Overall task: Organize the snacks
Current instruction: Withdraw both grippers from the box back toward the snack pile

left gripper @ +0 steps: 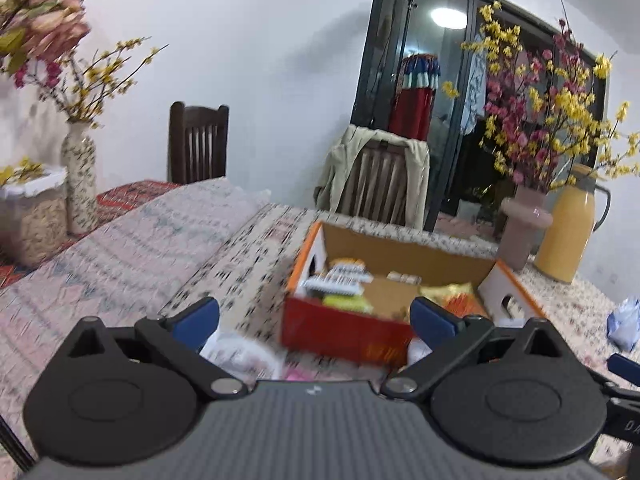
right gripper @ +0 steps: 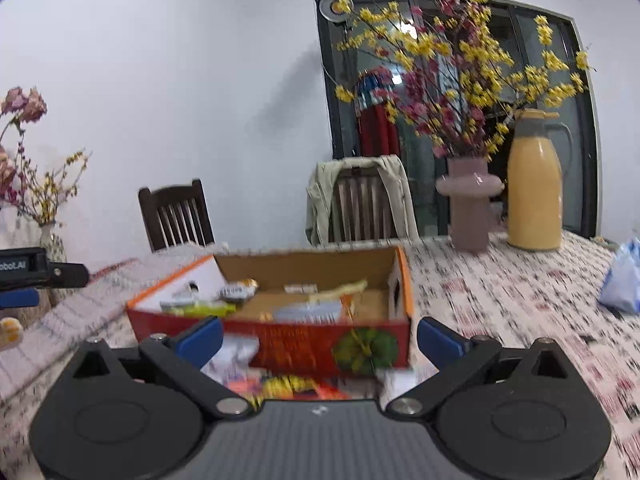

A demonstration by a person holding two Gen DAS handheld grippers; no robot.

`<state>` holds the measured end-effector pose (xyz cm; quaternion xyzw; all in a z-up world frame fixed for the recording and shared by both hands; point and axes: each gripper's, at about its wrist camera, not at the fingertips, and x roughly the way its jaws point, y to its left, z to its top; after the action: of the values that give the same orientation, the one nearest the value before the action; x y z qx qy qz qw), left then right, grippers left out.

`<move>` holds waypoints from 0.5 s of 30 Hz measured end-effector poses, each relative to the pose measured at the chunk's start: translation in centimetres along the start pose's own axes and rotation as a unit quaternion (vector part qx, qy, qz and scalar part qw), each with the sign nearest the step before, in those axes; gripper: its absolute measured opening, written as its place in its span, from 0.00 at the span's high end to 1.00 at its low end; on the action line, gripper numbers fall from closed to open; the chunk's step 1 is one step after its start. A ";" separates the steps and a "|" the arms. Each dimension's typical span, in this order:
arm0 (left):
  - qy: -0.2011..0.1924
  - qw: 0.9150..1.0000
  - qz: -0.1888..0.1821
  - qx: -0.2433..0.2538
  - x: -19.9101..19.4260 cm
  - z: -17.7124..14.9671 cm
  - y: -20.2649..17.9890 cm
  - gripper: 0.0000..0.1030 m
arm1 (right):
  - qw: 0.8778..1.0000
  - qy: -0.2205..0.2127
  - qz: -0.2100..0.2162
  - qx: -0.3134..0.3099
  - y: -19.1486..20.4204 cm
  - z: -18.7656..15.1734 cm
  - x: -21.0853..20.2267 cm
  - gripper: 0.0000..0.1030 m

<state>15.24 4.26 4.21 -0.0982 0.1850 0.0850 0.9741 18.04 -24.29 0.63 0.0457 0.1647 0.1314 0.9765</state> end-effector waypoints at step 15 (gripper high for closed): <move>0.037 0.998 0.048 0.018 1.8 -5.6 3.0 0.00 | 0.999 0.043 -0.009 0.030 -1.8 -4.7 -0.4 0.00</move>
<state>14.38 6.11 -2.10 -0.0744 0.2269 0.1248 0.9630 16.54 -25.94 -3.91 0.0676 0.2107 0.1200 0.9678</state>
